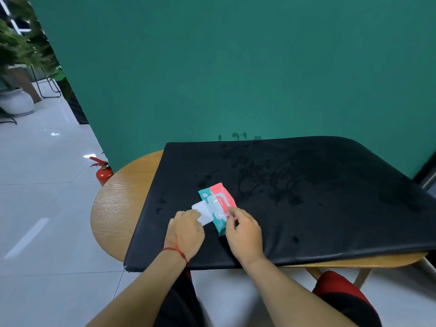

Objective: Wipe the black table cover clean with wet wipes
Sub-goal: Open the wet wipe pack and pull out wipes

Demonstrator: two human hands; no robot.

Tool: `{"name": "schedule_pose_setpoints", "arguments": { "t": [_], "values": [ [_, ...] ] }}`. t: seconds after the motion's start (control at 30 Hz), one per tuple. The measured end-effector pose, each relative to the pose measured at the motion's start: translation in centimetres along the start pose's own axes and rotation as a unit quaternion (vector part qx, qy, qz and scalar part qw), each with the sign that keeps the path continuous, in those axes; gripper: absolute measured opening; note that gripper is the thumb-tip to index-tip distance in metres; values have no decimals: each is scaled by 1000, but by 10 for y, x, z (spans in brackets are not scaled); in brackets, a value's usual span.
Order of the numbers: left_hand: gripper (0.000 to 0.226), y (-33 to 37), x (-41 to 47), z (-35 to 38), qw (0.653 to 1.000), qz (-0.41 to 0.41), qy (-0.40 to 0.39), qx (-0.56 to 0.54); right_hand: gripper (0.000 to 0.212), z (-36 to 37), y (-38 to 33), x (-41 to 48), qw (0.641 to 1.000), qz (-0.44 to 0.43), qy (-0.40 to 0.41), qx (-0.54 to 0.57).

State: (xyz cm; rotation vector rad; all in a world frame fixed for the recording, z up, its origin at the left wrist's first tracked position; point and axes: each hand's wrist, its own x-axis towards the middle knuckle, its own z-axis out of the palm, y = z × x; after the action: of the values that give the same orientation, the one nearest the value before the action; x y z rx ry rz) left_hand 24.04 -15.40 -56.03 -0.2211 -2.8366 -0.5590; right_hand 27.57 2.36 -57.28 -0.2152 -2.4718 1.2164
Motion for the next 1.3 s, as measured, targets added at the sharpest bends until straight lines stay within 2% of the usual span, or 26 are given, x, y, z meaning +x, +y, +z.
{"name": "schedule_pose_setpoints", "arguments": {
  "t": [0.1, 0.17, 0.23, 0.3, 0.4, 0.5, 0.6, 0.7, 0.77, 0.87, 0.97, 1.03, 1.13, 1.23, 1.3],
  "values": [
    [30, 21, 12, -4, 998, -56, -34, -21, 30, 2, 2, -11, 995, -80, -38, 55],
    [42, 33, 22, 2, 994, -73, -81, -15, 27, 1, 5, -12, 990, -116, 6, 79],
    [51, 43, 27, 9, 990, -69, -123, 20, 29, -2, 8, -3, 993, -64, 58, 80],
    [53, 46, 28, 13, 990, -37, -119, 62, 32, -4, 9, 5, 997, -2, 40, 59],
    [55, 44, 32, 10, 993, 11, -100, 69, 27, 3, 12, 9, 1000, -18, -11, -21],
    [53, 41, 41, 1, 987, 18, -140, 70, 26, 10, 13, 11, 994, -24, -25, -99],
    [43, 40, 52, -3, 984, 26, -164, 62, 33, 12, 11, 12, 991, -18, -36, -129],
    [16, 36, 58, 1, 992, 44, -116, 13, 36, 11, 9, 12, 992, -12, -30, -126],
    [6, 32, 55, 4, 995, 71, -63, -24, 38, 10, 8, 12, 991, -5, -32, -131],
    [11, 20, 33, 9, 991, 89, -8, -102, 30, 9, 6, 15, 993, 9, -39, -113],
    [21, 8, 9, 15, 983, 79, -15, -163, 25, 2, 1, 26, 991, 18, -58, -121],
    [23, 5, 5, 17, 981, 83, -14, -176, 21, -5, -4, 44, 985, -26, -68, -154],
    [22, 6, 5, 17, 981, 89, -7, -175, 21, -13, -17, 73, 956, -141, -145, -215],
    [21, 7, 3, 19, 980, 92, -7, -176, 27, -13, -31, 93, 885, -235, -256, -309],
    [21, 5, 2, 20, 980, 97, 0, -176, 28, -11, -34, 103, 834, -295, -285, -370]
  ]
}}
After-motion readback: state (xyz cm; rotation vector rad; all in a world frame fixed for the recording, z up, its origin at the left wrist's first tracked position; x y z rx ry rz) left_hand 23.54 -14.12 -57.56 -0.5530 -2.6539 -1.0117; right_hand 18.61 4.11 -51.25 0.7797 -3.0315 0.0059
